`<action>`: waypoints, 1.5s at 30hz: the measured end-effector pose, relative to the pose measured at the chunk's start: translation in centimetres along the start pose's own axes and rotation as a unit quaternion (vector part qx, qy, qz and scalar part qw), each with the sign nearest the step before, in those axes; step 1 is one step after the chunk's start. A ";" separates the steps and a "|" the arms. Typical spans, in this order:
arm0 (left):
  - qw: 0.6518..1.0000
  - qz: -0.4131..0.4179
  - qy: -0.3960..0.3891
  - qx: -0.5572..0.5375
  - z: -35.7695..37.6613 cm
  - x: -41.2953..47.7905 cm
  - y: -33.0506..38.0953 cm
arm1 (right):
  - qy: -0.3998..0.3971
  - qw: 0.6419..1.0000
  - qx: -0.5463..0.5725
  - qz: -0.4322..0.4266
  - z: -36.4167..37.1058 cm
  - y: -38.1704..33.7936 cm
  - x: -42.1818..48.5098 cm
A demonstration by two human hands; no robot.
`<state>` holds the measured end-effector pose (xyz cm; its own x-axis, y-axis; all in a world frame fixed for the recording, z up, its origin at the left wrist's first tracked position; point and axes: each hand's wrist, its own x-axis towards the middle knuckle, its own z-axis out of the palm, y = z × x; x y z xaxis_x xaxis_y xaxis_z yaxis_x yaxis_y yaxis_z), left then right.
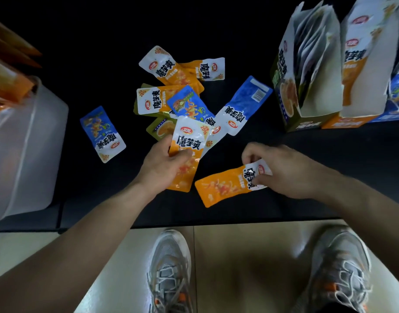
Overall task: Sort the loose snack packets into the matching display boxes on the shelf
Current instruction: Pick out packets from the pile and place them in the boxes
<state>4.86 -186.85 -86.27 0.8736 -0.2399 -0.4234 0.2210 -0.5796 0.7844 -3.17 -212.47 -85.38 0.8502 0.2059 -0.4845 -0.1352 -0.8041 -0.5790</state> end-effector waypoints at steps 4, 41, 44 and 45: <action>0.996 0.010 -0.079 -0.030 1.1 -0.4 0.4 | 0.047 0.994 0.081 -0.059 -1.0 -2.2 0.4; 0.968 -0.011 0.127 -0.218 -5.2 2.5 -0.7 | 0.190 0.964 0.144 -0.118 -6.5 -7.1 6.2; 0.971 -0.013 0.033 -0.235 -3.5 1.6 0.6 | 0.124 0.982 0.084 -0.112 -5.6 -8.5 7.1; 0.976 -0.009 -0.010 -0.219 -2.9 1.2 0.8 | 0.133 0.984 0.072 -0.097 -5.0 -8.9 7.7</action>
<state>7.30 -185.37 -84.83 0.8600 -0.2497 -0.4450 0.4048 -0.1970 0.8929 7.12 -206.48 -80.69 0.9677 0.1781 -0.1784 -0.0124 -0.6733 -0.7392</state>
